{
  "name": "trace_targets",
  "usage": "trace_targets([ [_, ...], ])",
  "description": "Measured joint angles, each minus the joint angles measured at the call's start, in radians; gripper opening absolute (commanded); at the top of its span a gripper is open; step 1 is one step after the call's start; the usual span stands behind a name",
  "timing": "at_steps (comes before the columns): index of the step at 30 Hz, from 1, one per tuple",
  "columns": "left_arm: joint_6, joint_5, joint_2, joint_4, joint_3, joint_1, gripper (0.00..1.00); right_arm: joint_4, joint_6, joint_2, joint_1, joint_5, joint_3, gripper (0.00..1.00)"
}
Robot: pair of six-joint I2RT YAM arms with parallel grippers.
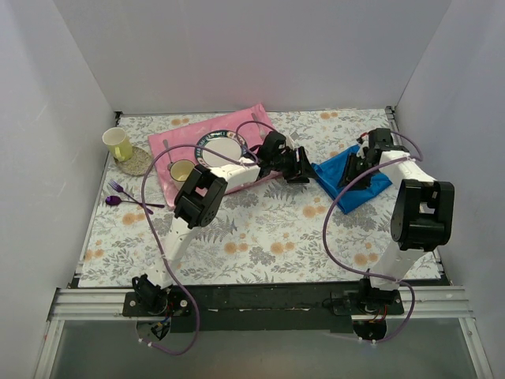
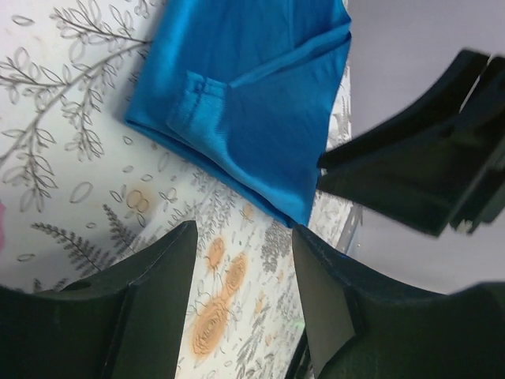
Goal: Fold the napkin, place the utensils inside, and roll it up
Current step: Fold the napkin
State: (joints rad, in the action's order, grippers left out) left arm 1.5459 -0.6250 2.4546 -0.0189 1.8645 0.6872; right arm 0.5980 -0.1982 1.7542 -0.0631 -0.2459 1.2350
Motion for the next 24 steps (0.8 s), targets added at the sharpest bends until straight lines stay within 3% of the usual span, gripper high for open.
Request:
trace_targets([
  [8,-0.024,0.051,0.063,0.047,0.081,0.0,0.5,-0.034,-0.016,-0.019,0.024,0.024,-0.08,0.31],
  [16,-0.024,0.055,0.093,0.05,0.132,0.001,0.53,-0.05,-0.035,-0.118,0.003,0.063,-0.158,0.3],
  [24,-0.032,0.045,0.09,0.048,0.132,0.002,0.44,-0.056,-0.034,-0.143,-0.002,0.019,-0.197,0.33],
])
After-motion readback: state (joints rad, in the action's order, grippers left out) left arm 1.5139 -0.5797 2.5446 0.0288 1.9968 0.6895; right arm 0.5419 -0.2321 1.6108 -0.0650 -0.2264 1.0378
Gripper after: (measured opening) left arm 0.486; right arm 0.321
